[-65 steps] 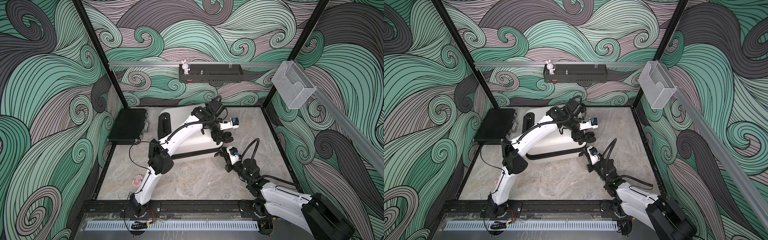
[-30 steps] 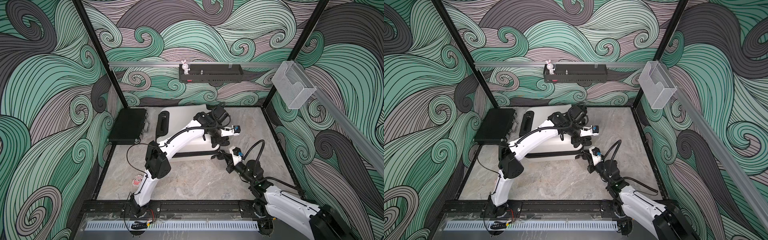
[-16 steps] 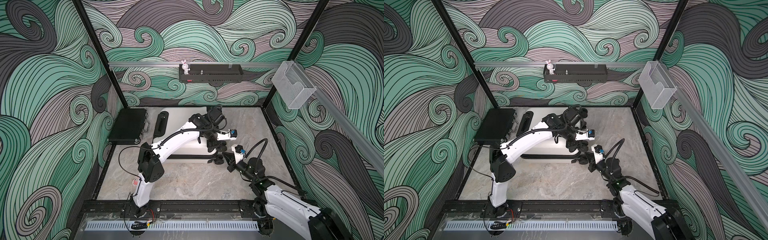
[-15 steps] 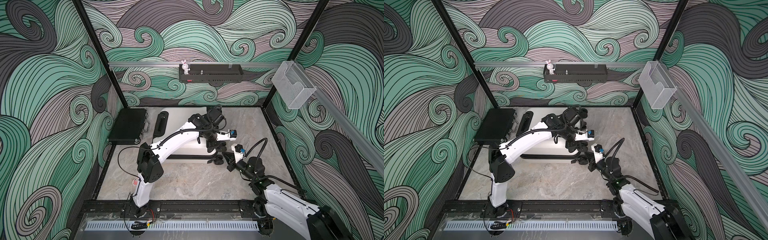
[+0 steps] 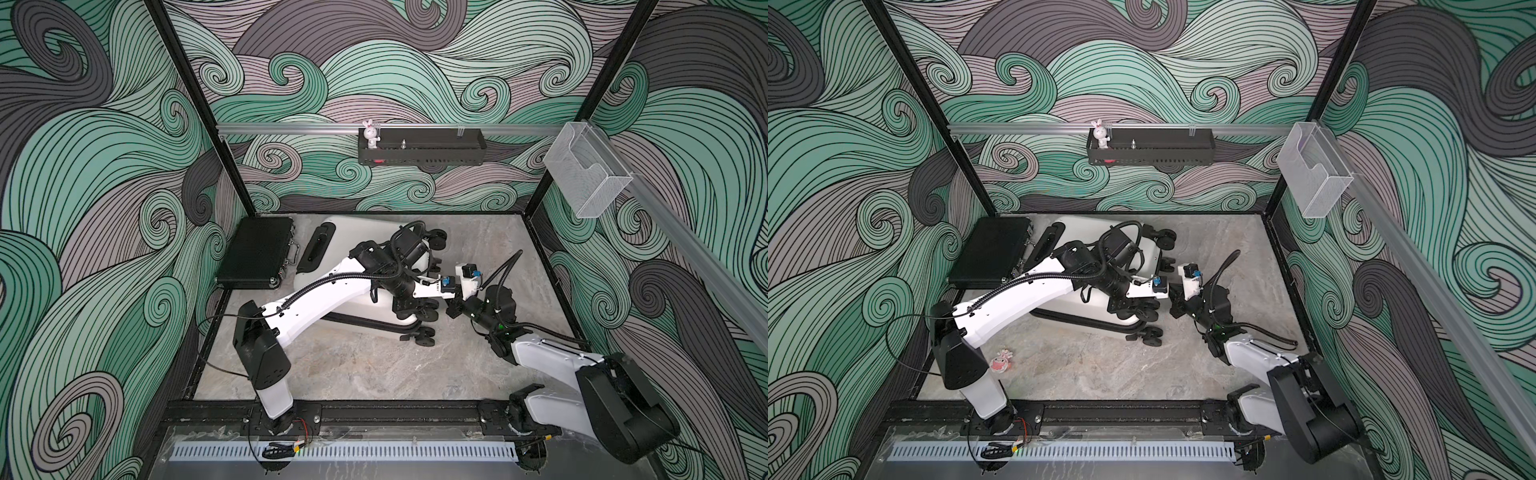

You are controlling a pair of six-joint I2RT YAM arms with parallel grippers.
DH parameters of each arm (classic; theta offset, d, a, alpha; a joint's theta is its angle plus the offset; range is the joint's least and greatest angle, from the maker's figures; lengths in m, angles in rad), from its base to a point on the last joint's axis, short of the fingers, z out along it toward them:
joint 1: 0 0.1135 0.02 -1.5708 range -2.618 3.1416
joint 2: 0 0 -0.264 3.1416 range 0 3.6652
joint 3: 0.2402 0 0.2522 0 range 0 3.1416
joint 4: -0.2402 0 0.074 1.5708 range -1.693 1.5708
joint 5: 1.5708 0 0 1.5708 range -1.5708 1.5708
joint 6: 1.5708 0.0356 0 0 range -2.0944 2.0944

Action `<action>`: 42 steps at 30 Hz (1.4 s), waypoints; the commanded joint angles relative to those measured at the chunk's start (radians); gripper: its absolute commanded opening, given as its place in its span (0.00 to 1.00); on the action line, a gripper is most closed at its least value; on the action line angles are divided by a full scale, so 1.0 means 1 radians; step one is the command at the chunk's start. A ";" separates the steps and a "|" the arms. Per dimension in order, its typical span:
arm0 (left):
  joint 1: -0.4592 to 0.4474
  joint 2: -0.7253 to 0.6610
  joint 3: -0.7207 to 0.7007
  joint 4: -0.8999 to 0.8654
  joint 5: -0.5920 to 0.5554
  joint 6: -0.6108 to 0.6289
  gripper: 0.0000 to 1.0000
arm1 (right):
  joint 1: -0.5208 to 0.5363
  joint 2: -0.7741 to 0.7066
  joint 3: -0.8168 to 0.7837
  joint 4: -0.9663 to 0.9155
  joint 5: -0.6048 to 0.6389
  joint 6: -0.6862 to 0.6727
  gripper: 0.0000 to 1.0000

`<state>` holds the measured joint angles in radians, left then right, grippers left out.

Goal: Open the suitcase zippers
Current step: Adjust the suitcase at the center of the board.

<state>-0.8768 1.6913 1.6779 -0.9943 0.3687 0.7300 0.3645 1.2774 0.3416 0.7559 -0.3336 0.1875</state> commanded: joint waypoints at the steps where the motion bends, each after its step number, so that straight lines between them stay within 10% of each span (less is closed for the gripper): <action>1: 0.014 -0.116 -0.026 -0.090 0.047 -0.084 0.08 | -0.061 0.068 0.028 0.009 0.160 0.044 0.00; 25: -0.028 -0.359 -0.377 0.067 0.191 0.000 0.05 | -0.165 0.501 0.306 0.146 0.027 0.165 0.00; 42: -0.132 -0.307 -0.373 0.062 0.201 0.009 0.06 | -0.185 0.639 0.579 -0.009 -0.165 0.162 0.00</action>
<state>-0.9405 1.3968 1.2751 -0.7929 0.3687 0.7883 0.2298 1.8732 0.8722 0.8242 -0.6098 0.3607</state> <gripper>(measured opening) 0.367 0.046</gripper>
